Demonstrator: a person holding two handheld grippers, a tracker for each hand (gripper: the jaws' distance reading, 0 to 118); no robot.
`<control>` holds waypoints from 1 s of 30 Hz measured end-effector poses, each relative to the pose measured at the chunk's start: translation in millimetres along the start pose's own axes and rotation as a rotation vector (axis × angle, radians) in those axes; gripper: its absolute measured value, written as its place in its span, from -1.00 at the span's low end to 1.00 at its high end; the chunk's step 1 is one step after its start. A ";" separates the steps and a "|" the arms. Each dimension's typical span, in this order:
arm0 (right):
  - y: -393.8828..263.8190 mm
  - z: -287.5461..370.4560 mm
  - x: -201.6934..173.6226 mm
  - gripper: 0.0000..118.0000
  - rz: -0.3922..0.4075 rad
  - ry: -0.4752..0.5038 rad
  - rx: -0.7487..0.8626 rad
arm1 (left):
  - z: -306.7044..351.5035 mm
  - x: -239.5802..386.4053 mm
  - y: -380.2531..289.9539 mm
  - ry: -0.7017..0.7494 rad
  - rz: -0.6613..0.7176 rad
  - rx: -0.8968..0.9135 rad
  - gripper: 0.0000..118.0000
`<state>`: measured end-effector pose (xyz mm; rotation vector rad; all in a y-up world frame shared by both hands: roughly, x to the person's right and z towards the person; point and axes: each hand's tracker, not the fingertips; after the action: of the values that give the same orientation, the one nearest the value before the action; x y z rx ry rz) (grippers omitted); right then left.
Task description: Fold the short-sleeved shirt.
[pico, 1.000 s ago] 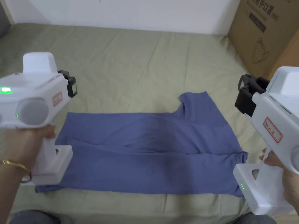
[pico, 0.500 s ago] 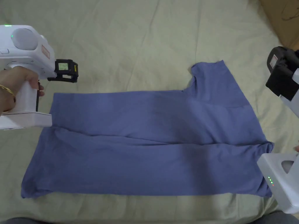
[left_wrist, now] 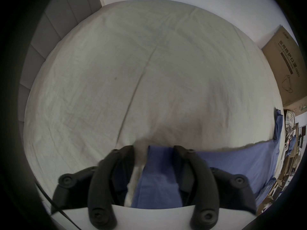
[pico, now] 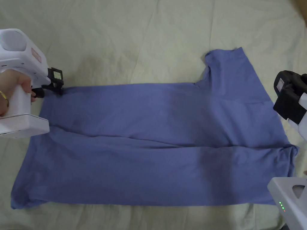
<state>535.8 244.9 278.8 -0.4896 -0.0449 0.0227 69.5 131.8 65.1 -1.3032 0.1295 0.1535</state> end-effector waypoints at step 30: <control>0.6 -242.0 76.7 0.63 -0.071 -0.125 -0.710 | 77.4 -17.1 -31.1 -0.179 0.032 0.314 -0.97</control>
<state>624.1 134.3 68.1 -1.1954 -0.1967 -0.0340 59.2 197.8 117.8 -0.9699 0.0196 0.2655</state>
